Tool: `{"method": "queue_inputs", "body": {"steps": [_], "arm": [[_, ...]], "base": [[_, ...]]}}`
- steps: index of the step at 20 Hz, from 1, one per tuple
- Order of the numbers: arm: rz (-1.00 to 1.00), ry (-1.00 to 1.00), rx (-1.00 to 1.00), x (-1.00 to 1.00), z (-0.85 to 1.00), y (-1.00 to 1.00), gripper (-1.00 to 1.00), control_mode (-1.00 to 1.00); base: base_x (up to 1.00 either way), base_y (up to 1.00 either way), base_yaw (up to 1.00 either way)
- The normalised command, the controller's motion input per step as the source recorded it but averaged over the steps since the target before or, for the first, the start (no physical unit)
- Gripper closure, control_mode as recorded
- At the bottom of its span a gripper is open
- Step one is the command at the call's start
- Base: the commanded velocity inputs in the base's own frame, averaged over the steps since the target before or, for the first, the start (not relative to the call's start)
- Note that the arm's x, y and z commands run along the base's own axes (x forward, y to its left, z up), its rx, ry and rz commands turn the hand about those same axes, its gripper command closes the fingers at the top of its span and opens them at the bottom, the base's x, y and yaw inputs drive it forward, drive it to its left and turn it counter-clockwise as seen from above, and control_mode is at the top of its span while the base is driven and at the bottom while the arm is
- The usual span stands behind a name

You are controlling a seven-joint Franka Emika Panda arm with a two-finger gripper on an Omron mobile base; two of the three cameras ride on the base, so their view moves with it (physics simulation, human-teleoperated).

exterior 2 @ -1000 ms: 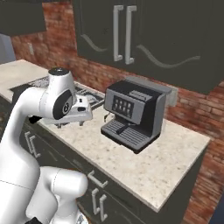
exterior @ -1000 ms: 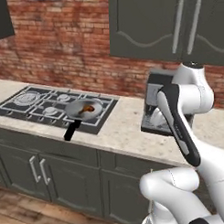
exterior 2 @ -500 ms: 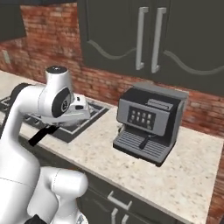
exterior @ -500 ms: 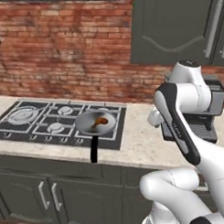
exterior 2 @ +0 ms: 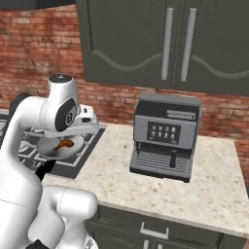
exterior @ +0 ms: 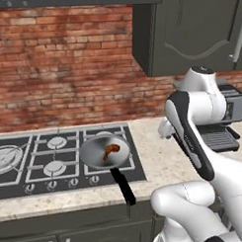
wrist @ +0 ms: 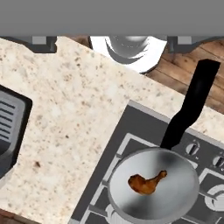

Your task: Take the chicken drumsticks from the pan and place one on each plate on the dining counter.

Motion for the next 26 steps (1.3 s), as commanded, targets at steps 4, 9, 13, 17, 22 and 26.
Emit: {"method": "queue_inputs", "body": {"steps": [4,9,13,17,22,26], "arm": [[-0.29,0.0,0.0,0.72,-0.02,0.13,-1.0,-1.0],[-0.09,0.08,-0.01,0.88,-0.03,0.13,-1.0,-1.0],[0.0,0.03,0.0,0.65,-0.27,0.21,-1.0,-1.0],[-0.05,0.0,0.0,0.33,-0.46,0.74,-1.0,-1.0],[-0.22,0.0,0.0,0.0,-0.45,0.91,-1.0,-1.0],[-0.33,0.0,0.0,-0.02,-0.39,0.71,-1.0,-1.0]], "base": [[0.0,0.0,0.0],[0.0,0.0,0.0],[0.0,0.0,0.0],[0.0,0.0,0.0],[0.0,0.0,0.0],[0.0,0.0,0.0]]}}
